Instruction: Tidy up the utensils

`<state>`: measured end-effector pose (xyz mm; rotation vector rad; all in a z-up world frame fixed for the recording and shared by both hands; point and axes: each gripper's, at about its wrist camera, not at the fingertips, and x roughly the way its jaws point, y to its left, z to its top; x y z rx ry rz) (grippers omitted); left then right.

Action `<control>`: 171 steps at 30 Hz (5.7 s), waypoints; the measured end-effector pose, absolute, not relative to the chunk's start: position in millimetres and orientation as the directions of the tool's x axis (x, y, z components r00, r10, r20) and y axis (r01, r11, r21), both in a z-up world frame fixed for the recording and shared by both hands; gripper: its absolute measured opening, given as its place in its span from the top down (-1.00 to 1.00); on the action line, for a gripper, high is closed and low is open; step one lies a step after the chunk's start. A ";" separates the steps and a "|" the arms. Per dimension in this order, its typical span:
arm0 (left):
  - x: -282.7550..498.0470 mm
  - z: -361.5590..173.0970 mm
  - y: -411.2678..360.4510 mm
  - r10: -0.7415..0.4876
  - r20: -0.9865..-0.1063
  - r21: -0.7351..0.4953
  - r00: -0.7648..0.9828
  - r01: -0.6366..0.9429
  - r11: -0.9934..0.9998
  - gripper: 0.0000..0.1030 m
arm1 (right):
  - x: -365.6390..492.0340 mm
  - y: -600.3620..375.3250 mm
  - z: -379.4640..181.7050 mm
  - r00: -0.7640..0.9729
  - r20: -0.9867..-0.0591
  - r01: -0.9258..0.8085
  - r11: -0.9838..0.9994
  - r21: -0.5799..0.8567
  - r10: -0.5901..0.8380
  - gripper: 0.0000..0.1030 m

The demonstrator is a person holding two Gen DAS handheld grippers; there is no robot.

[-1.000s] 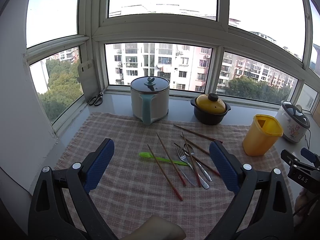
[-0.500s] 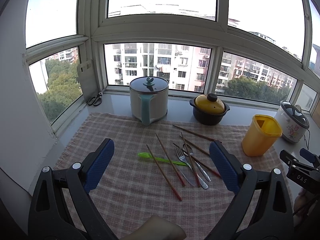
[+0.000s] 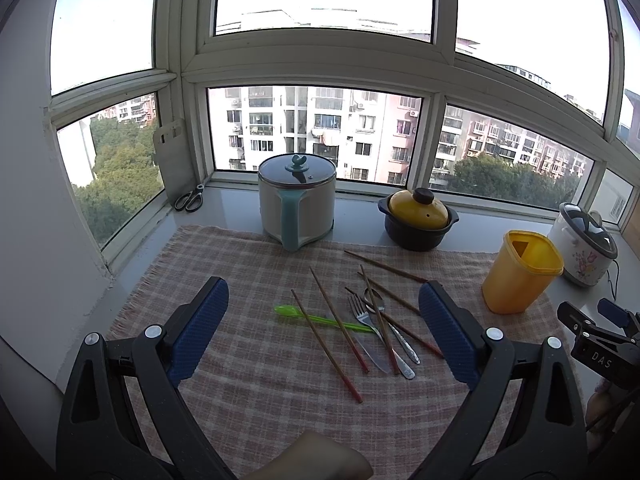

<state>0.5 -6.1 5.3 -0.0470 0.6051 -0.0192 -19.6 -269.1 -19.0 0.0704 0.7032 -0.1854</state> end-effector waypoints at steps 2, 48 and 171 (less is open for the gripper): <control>0.4 5.2 -5.5 -0.031 -0.568 -0.048 0.823 0.004 0.999 -0.90 | -19.9 -268.9 -19.0 0.747 -0.649 0.194 0.981 0.002 -0.146 -0.84; 1.0 -63.9 -13.6 0.071 -0.731 -0.101 0.679 -0.210 0.972 -0.65 | 13.1 -288.9 -45.1 0.717 -0.695 -0.095 0.995 -0.017 0.056 -0.80; 96.2 -99.5 -39.8 -0.269 -0.719 -0.418 0.641 -0.089 0.904 0.93 | 154.5 -283.4 -79.5 0.432 -0.811 -0.383 0.894 0.232 0.395 0.93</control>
